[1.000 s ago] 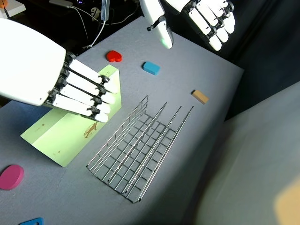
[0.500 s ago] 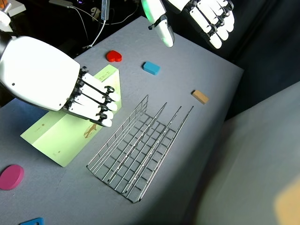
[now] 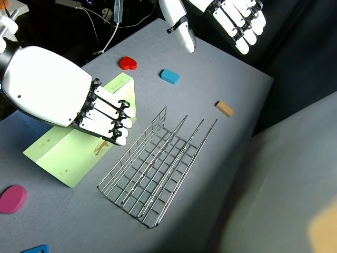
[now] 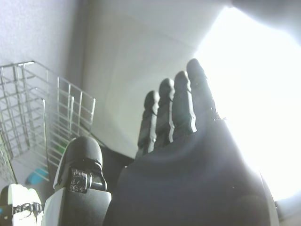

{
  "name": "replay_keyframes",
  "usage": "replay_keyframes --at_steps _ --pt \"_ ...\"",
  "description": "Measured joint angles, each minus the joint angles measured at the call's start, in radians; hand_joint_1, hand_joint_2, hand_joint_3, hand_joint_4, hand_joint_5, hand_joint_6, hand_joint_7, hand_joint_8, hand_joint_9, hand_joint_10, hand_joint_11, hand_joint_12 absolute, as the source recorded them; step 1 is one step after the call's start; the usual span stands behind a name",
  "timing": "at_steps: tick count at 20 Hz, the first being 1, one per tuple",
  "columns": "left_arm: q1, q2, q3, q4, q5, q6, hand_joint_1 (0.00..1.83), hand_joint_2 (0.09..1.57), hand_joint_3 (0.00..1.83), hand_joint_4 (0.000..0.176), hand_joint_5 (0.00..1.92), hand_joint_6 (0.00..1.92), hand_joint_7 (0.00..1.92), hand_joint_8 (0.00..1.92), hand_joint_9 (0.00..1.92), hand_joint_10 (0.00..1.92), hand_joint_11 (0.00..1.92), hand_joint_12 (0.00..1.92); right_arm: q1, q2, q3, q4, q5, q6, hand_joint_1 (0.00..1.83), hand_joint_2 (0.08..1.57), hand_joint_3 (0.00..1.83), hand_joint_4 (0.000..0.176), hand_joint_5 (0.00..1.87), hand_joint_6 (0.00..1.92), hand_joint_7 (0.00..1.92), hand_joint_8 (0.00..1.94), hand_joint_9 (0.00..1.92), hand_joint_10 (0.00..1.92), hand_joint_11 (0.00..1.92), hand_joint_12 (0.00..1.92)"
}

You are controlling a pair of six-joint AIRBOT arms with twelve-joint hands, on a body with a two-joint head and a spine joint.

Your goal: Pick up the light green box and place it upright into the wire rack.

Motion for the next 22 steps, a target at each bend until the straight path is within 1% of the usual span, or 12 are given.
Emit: replay_keyframes --at_steps 8,9,10,12,14,16,17,18,19,20,21,22 --pt "0.0 0.0 -0.001 -0.006 0.002 0.0 0.0 1.38 0.0 0.0 0.06 0.0 0.06 0.0 0.01 0.0 0.0 0.17 -0.005 0.001 0.0 -0.01 -0.001 -0.022 1.11 1.03 0.0 0.0 0.13 0.02 0.17 0.01 0.19 0.01 0.0 0.31" --pt "0.0 0.0 -0.001 -0.006 0.002 0.0 0.0 1.38 0.0 0.0 0.06 0.0 0.06 0.0 0.0 0.0 0.0 0.13 -0.005 0.001 0.0 -0.009 -0.001 -0.022 1.11 1.03 0.0 0.0 0.14 0.02 0.19 0.02 0.2 0.01 0.0 0.31" --pt "0.0 0.0 -0.001 -0.006 0.002 0.0 0.0 1.38 0.0 0.0 0.06 0.0 0.06 0.0 0.0 0.0 0.0 0.12 -0.005 0.001 0.0 -0.009 -0.001 -0.022 1.1 1.02 0.0 0.0 0.17 0.02 0.22 0.02 0.23 0.02 0.0 0.38" --pt "0.0 0.0 -0.001 -0.006 0.004 0.0 0.0 1.38 0.0 0.0 0.06 0.0 0.06 0.0 0.0 0.0 0.0 0.12 -0.005 0.001 0.001 -0.011 0.002 -0.022 1.1 1.02 0.0 0.0 0.25 0.05 0.29 0.02 0.28 0.04 0.0 0.63" --pt "0.0 0.0 -0.002 -0.006 0.005 0.0 0.0 1.38 0.0 0.0 0.06 0.0 0.06 0.0 0.0 0.0 0.0 0.11 -0.005 0.001 0.0 -0.011 0.004 -0.022 1.11 1.02 0.0 0.0 0.37 0.08 0.46 0.06 0.41 0.09 0.0 1.05" --pt "0.0 0.0 -0.003 -0.007 0.007 0.0 0.0 1.38 0.0 0.0 0.06 0.0 0.06 0.0 0.0 0.0 0.0 0.11 -0.005 0.001 0.0 -0.011 0.006 -0.022 1.12 1.02 0.0 0.0 0.51 0.14 0.64 0.1 0.58 0.16 0.0 1.41" --pt "0.0 0.0 -0.003 -0.007 0.008 0.0 0.0 1.38 0.0 0.0 0.06 0.0 0.06 0.0 0.0 0.0 0.0 0.11 -0.005 0.001 0.0 -0.011 0.006 -0.022 1.13 1.02 0.0 0.0 0.59 0.18 0.74 0.08 0.65 0.25 0.05 1.49" --pt "0.0 0.0 -0.003 -0.007 0.008 0.0 0.0 1.38 0.0 0.0 0.06 0.0 0.06 0.0 0.0 0.0 0.0 0.12 -0.005 0.001 0.0 -0.011 0.006 -0.022 1.15 1.02 0.0 0.0 0.68 0.25 0.85 0.08 0.72 0.38 0.16 1.53" --pt "0.0 0.0 -0.003 -0.007 0.008 0.0 0.0 1.38 0.0 0.0 0.06 0.0 0.06 0.0 0.0 0.0 0.0 0.12 -0.004 0.002 0.0 -0.012 0.006 -0.022 1.18 1.02 0.0 0.0 0.79 0.35 1.0 0.11 0.82 0.57 0.35 1.55" --pt "0.0 0.0 -0.003 -0.008 0.008 0.0 0.0 1.38 0.0 0.0 0.05 0.0 0.06 0.0 0.0 0.0 0.0 0.12 -0.004 0.004 0.0 -0.013 0.011 -0.022 1.22 1.1 0.0 0.0 0.85 1.02 1.12 0.55 0.9 0.73 0.5 1.56" --pt "0.0 0.0 -0.003 -0.007 0.009 0.0 0.0 1.38 0.0 0.0 0.05 0.0 0.06 0.0 0.0 0.0 0.0 0.12 -0.004 0.005 0.001 -0.015 0.013 -0.022 1.24 1.11 0.0 0.0 0.85 1.18 1.15 0.68 0.97 0.81 0.6 1.59" --pt "0.0 0.0 -0.003 -0.007 0.01 0.0 0.0 1.38 0.0 0.0 0.05 0.0 0.06 0.0 0.0 0.0 0.0 0.12 -0.004 0.006 0.0 -0.018 0.013 -0.022 1.24 1.11 0.0 0.0 0.85 1.21 1.17 0.68 0.99 0.86 0.64 1.6"
